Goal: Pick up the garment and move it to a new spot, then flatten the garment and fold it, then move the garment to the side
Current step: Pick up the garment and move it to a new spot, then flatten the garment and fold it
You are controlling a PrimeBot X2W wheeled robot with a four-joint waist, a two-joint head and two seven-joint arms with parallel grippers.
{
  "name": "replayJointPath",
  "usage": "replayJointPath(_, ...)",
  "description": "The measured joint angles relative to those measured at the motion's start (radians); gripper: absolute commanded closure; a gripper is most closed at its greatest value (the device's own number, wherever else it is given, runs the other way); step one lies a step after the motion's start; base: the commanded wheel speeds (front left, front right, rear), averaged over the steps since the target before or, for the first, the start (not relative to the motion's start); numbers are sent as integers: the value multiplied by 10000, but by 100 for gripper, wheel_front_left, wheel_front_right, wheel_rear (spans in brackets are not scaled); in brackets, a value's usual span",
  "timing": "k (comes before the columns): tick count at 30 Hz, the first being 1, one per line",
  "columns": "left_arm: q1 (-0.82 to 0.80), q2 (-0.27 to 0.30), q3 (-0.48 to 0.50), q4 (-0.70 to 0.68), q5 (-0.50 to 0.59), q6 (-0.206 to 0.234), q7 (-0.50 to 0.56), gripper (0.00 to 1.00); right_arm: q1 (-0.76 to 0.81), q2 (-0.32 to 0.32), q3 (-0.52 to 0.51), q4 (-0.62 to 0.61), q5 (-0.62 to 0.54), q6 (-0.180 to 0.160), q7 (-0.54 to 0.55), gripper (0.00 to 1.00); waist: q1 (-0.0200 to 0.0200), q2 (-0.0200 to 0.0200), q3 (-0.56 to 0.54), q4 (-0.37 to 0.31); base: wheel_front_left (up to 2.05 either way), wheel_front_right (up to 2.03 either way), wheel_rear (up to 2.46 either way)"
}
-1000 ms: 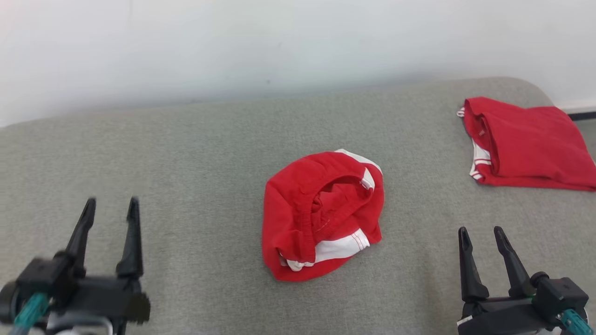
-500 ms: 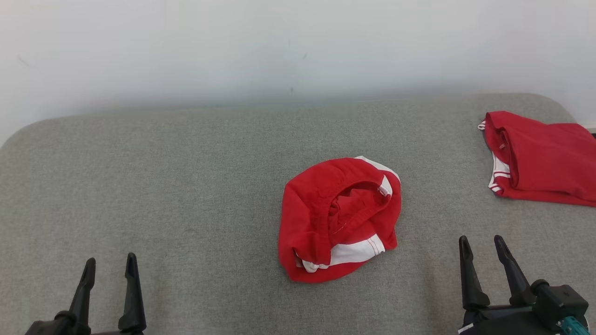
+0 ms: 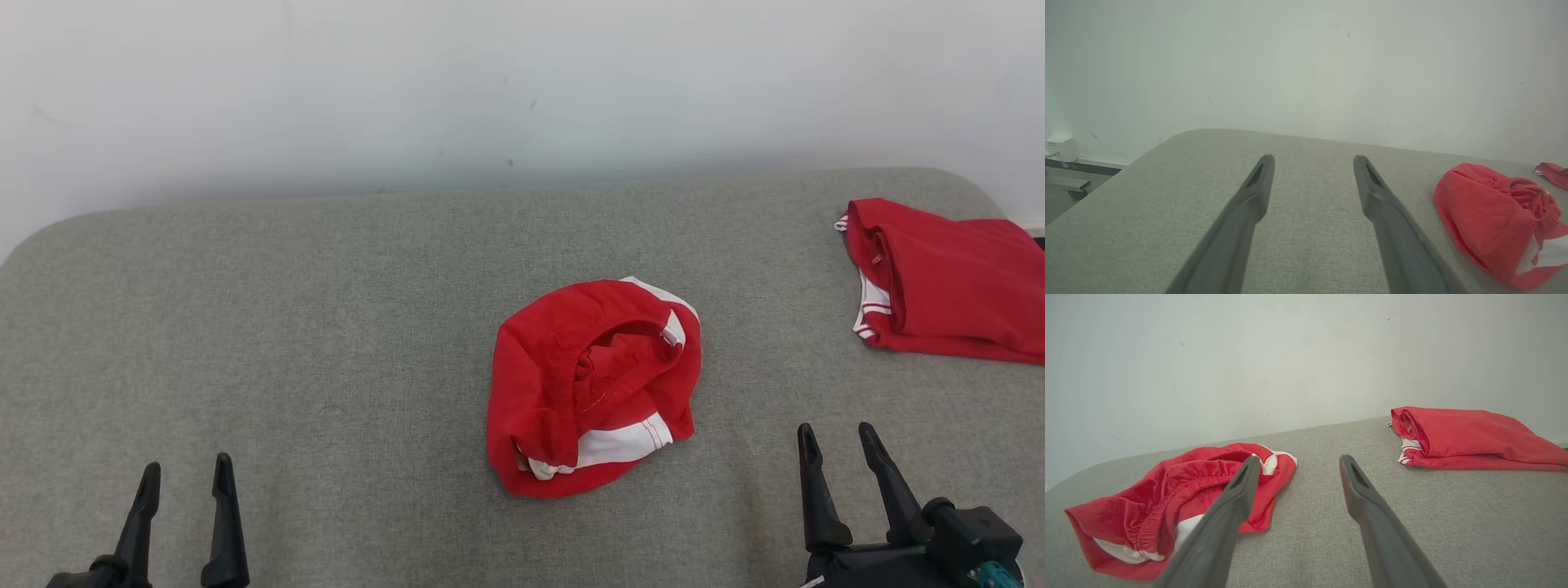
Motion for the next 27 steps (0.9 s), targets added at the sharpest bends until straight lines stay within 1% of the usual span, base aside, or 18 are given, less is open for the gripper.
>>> replayJointPath(12, -43, -318, 385, 98, 364, -366, 0, 0, 37, 15, -19, 19, 36, 2, 2, 0, 0, 0, -5, -37, 0, 0, 0)
replayJointPath(27, -121, -514, 589, 226, 698, -600, 0, 0, 99, 40, -44, 59, 40, 0, 2, 0, 0, 0, -26, -37, 0, 0, 0)
